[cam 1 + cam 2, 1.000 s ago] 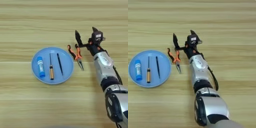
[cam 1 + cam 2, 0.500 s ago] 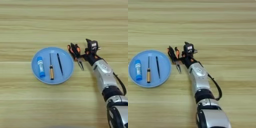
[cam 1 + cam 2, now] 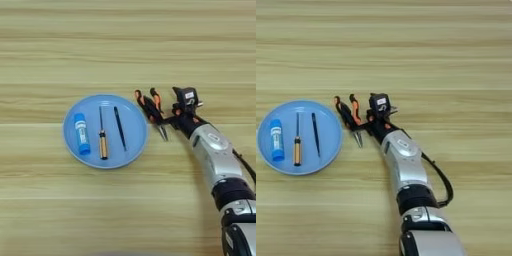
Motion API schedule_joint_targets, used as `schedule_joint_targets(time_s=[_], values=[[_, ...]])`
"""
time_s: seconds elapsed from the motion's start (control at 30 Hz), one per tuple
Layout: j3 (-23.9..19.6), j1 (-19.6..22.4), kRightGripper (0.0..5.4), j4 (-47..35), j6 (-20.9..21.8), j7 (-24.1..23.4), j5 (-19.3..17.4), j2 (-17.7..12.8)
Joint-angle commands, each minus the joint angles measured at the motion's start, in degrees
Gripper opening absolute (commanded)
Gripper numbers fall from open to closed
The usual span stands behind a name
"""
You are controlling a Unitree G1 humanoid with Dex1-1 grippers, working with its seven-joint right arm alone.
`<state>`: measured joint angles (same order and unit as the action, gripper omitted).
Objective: Move the objects on the table
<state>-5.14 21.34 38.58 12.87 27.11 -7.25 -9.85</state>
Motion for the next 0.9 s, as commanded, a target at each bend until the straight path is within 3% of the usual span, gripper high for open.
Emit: schedule_joint_targets(time_s=[0.03, 0.43, 0.9], values=[[0.3, 2.9, 5.36, -3.4, -0.3, -0.1, 0.6, -2.1], [1.5, 2.5, 5.36, -3.9, -2.6, 0.2, 2.7, -3.6], [2.0, 2.1, 5.36, -4.3, -3.5, 1.3, 2.6, -3.9]])
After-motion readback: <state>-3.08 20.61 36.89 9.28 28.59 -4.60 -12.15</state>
